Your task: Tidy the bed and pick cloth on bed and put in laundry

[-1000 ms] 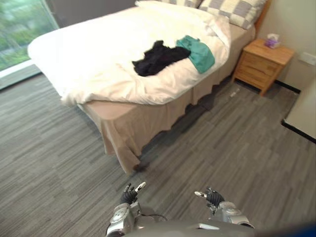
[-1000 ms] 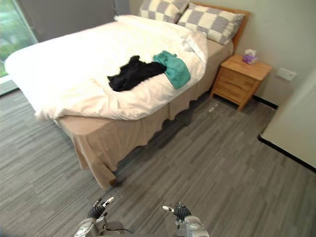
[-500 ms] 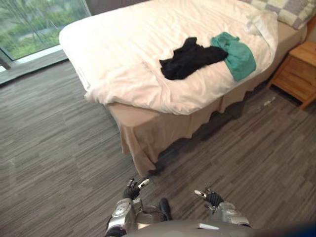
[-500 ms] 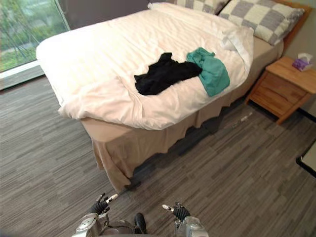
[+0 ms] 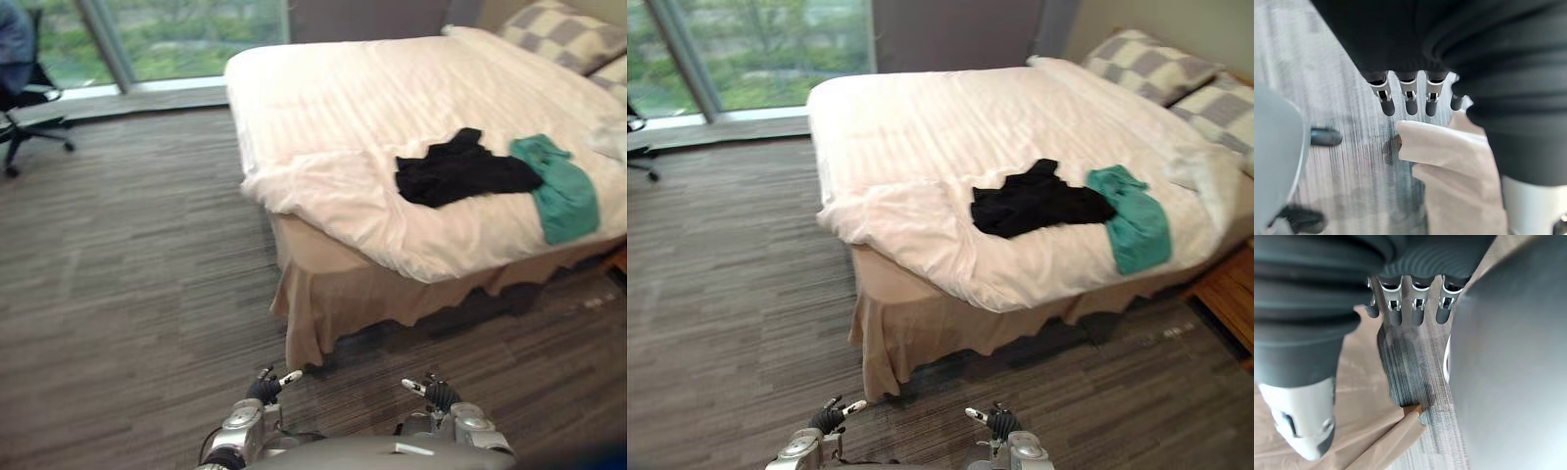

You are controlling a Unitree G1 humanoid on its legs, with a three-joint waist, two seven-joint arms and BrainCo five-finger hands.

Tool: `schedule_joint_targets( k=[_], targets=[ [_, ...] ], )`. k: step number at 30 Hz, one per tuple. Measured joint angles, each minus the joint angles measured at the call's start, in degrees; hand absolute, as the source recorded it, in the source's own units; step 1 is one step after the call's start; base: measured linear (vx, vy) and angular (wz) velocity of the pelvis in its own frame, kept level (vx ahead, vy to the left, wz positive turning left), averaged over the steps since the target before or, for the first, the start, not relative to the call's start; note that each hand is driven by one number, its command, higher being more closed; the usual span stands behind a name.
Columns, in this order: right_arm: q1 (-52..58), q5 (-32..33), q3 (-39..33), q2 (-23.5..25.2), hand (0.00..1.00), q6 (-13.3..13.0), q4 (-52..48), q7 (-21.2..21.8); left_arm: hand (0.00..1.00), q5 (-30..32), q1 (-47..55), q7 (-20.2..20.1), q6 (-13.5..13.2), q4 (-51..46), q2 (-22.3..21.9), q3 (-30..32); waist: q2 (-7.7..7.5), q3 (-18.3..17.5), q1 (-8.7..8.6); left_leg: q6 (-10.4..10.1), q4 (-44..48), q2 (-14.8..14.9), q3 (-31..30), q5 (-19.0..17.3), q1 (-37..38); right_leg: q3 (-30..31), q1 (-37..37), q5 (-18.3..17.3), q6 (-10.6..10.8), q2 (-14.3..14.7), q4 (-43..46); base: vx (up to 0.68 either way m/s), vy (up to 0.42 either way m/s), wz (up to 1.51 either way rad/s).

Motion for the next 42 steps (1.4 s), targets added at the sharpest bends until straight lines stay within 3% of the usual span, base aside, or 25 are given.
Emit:
schedule_joint_targets(
  k=[1,2,3,4,5,8,18,20,21,26,30,34,38,42],
  targets=[
    [0.58,0.64,1.68,0.80,0.00,-0.70,0.51,0.27,0.00,0.24,0.05,0.01,-0.29,-0.05,0.18,1.17,-2.45,-0.85,-0.02,-1.30,0.62,-1.13,-1.26,-0.81,-0.39,2.42,0.14,6.38,1.27,-0.77,-3.82,0.27,-0.440,0.95],
    [0.05,1.60,2.66,0.05,0.00,-1.18,0.88,0.57,0.00,0.73,0.38,0.12,-0.60,-0.02,-1.08,3.24,-0.79,-0.85,-0.07,-2.53,1.28,0.90,-0.18,-1.58,-0.43,0.09,1.42,6.09,2.47,-0.26,-3.26,0.21,-0.373,0.94],
    [-0.03,2.09,2.71,-0.34,0.00,-1.20,0.94,0.60,0.00,0.77,0.62,0.07,-1.00,-0.06,-2.07,3.93,-0.14,-1.11,-0.16,-3.15,1.87,2.23,3.07,-1.50,-0.89,-1.03,2.03,6.05,2.41,0.29,-3.93,0.21,-0.316,0.72],
    [-0.32,2.18,3.38,-1.11,0.00,-1.20,1.01,0.71,0.00,0.78,0.99,0.03,-1.38,-0.23,-4.10,5.27,1.71,-1.27,-0.31,-3.79,1.53,4.24,6.24,-1.61,-0.44,-2.62,3.57,5.63,1.68,1.89,-5.16,0.19,-0.194,0.50],
    [-0.94,2.77,5.33,-1.06,0.00,-1.22,1.14,1.00,0.00,0.99,1.17,-0.08,-1.63,-0.43,-5.00,6.89,2.45,-1.39,0.14,-4.99,0.15,5.60,6.59,-1.14,0.81,-3.45,5.10,5.18,0.91,3.12,-6.15,0.21,-0.236,0.30],
    [-1.20,5.61,7.32,0.55,0.00,-1.15,1.26,1.51,0.00,3.04,1.39,-0.10,-2.35,-0.44,-5.40,7.30,2.32,-1.81,0.63,-6.09,-1.34,7.11,7.17,-0.44,2.40,-4.56,7.50,4.64,-0.26,5.13,-8.18,0.13,-0.153,0.14],
    [-1.31,8.85,4.08,1.46,0.00,3.89,2.03,1.46,0.00,4.78,1.95,-0.73,-3.70,0.07,-3.46,6.57,1.06,-2.60,0.68,-5.87,-2.39,6.70,9.97,-0.14,2.58,-4.00,10.77,8.63,-0.09,5.55,-17.12,-0.01,-0.004,-0.07],
    [-1.19,8.85,3.24,1.51,0.00,4.16,2.09,1.46,0.00,4.78,2.16,-0.72,-3.69,0.07,-3.24,6.48,1.10,-2.78,0.71,-5.76,-2.64,6.65,10.08,-0.04,2.52,-4.01,10.95,9.12,-0.15,5.58,-17.98,-0.02,0.004,-0.01],
    [-0.95,9.89,-0.04,1.29,0.00,3.78,2.06,1.74,0.00,4.77,2.86,-0.67,-2.26,0.10,-2.62,4.15,2.44,-3.44,0.58,-6.45,-5.25,7.08,10.60,1.27,3.56,-4.36,12.51,10.95,-0.30,6.58,-21.60,0.00,0.000,0.00],
    [-0.93,9.93,-0.13,1.31,0.00,3.72,2.06,1.76,0.00,4.76,2.82,-0.65,-2.30,0.10,-2.32,4.16,2.34,-3.40,0.54,-6.45,-5.27,7.12,10.79,1.27,3.49,-4.24,12.32,10.95,-0.30,6.59,-21.60,0.00,0.000,-0.01],
    [-0.45,11.09,-0.19,1.69,0.00,0.67,2.03,2.21,0.00,3.48,2.96,-0.35,-3.96,0.28,-1.75,4.24,1.98,-3.42,0.50,-6.44,-5.34,7.13,12.08,1.28,2.43,-3.32,10.71,11.08,-0.33,6.61,-21.59,0.00,0.004,-0.14],
    [0.66,11.09,-0.25,2.11,0.00,-3.78,1.95,3.50,0.00,-1.98,3.67,0.16,-6.37,1.38,-1.50,4.84,1.46,-3.23,0.53,-6.42,-5.93,7.19,13.20,1.29,2.67,-3.02,10.52,11.01,-0.22,6.46,-21.60,0.01,0.009,-0.04],
    [1.55,10.96,-0.26,2.53,0.00,-7.57,1.40,4.85,0.00,-10.16,4.72,2.64,-7.84,2.33,-1.80,9.64,0.79,-3.27,0.61,-6.78,-6.19,6.97,15.00,1.58,2.52,-4.66,10.87,10.70,0.22,5.80,-21.60,0.02,0.028,0.12],
    [2.18,10.85,-0.02,2.65,0.00,-7.84,1.08,5.95,0.00,-13.58,6.58,4.91,-8.53,2.21,-1.70,13.20,0.14,-3.70,0.89,-7.20,-6.16,7.01,16.78,1.95,2.65,-7.85,11.79,10.68,0.26,5.42,-21.59,0.02,0.020,0.24]
  ],
)
